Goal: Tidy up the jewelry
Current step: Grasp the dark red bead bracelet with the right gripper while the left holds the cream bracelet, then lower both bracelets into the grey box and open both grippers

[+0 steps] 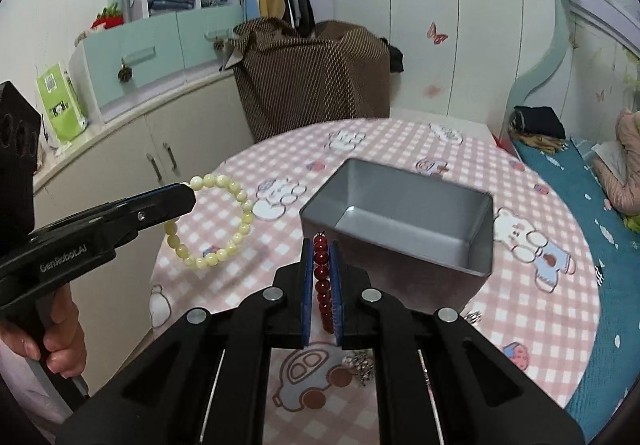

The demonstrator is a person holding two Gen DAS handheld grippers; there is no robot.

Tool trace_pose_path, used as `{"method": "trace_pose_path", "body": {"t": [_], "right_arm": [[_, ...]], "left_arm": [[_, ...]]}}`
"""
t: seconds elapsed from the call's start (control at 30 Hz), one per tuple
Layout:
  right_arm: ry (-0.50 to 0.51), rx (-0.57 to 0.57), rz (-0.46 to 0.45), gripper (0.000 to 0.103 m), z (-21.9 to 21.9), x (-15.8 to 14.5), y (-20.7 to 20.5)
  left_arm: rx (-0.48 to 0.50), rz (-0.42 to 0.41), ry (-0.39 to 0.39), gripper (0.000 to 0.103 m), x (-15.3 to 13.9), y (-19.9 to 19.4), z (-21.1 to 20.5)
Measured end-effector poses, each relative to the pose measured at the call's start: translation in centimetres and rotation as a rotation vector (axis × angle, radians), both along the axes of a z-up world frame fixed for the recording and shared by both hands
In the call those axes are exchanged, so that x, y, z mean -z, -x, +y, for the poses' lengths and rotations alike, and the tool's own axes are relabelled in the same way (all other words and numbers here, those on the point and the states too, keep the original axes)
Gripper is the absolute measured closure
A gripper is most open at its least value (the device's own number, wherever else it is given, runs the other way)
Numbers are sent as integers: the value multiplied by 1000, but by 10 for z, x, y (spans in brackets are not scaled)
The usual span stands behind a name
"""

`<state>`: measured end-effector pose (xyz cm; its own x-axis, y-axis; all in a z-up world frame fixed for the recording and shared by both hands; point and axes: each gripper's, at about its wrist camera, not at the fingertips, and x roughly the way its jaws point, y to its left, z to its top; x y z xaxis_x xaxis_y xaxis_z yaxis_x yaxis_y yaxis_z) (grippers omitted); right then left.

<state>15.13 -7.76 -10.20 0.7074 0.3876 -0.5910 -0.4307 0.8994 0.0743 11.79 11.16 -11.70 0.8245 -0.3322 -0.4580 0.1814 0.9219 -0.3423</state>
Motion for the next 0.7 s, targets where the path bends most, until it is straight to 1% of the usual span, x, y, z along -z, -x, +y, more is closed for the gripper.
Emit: {"method": "trace_pose_path", "body": {"t": [0.23,0.37,0.5,0.7], "right_arm": [[-38,45,-87,96,-22,-29,9],[-50,89,-128,96,-36,-41,12],[-59,136,-145,96,-54,-44,8],[-65,193,-139,96,-78,-39,2]], "left_arm": [[54,-61,6,94,-27,-9,-16],[91,-84,-9,94,-37,-20,-34],[123,-79,-13,94,-36,-30,-53],[160,-43,-23,94,-24,-52,-75]]}}
